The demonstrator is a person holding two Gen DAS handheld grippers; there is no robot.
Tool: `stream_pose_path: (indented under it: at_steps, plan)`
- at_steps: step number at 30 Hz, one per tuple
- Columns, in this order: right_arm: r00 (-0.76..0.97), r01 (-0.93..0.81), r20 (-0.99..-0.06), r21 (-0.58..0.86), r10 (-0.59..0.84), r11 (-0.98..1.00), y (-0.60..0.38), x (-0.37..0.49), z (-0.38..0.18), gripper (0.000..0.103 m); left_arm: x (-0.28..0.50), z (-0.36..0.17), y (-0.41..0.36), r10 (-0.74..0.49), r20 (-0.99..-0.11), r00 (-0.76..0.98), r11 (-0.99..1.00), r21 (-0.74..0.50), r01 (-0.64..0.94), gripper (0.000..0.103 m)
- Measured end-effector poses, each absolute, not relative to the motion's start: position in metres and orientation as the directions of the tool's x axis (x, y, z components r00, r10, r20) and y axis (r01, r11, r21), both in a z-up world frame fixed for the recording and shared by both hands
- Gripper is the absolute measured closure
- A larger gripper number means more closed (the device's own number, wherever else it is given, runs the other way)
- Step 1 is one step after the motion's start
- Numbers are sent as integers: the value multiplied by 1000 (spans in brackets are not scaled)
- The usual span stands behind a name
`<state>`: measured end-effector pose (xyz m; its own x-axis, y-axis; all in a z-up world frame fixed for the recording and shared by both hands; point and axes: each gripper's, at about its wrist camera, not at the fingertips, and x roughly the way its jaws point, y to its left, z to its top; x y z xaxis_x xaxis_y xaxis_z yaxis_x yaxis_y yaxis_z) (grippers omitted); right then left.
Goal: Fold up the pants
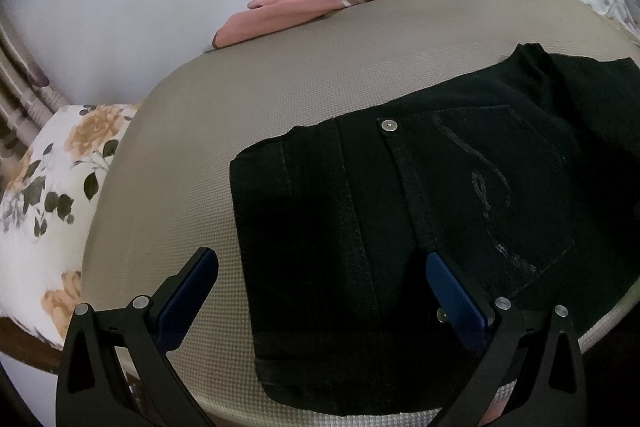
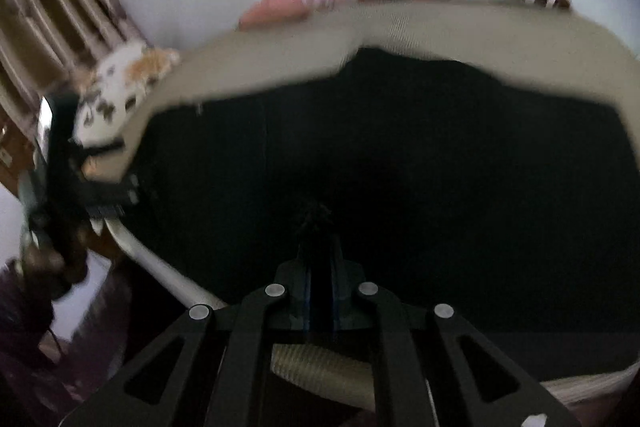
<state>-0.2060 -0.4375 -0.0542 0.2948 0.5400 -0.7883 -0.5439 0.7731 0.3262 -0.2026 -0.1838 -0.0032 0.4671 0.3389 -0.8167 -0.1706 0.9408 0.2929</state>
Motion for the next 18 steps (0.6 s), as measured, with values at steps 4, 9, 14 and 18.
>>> stream_pose_path:
  at_steps: [4, 9, 14, 18]
  plan:
    - [277, -541, -783, 352, 557, 764, -440, -201, -51, 94, -201, -5, -183, 325, -824, 463, 945, 271, -183, 0]
    - [270, -553, -772, 366, 576, 749, -443, -204, -52, 91, -200, -5, -184, 325, -824, 463, 945, 271, -182, 0]
    - [146, -600, -738, 463, 659, 652, -442, -206, -49, 69, -198, -4, -183, 329, -824, 460, 944, 278, -178, 0]
    - [59, -507, -589, 677, 806, 533, -488, -195, -37, 64, -200, -3, -183, 336, -819, 464, 942, 287, -176, 0]
